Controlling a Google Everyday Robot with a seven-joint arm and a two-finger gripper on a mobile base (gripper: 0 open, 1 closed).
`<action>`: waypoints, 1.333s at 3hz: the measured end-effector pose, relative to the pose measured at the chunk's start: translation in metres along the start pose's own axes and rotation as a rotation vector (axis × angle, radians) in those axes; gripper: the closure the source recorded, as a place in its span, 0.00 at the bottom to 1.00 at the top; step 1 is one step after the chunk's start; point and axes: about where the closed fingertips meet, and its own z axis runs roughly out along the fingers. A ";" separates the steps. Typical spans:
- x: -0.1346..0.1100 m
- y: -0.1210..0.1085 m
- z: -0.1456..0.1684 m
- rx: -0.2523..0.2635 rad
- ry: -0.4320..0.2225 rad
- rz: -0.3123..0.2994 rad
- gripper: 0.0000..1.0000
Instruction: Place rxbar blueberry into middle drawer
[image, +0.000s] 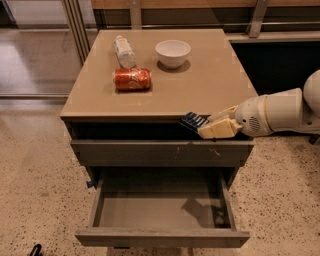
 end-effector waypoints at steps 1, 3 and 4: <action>0.020 0.020 0.007 0.014 -0.018 0.036 1.00; 0.110 0.024 0.039 0.160 -0.023 0.221 1.00; 0.152 0.012 0.059 0.201 0.006 0.299 1.00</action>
Offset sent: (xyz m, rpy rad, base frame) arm -0.0745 -0.0098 -0.1159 0.0646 0.0781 -0.3360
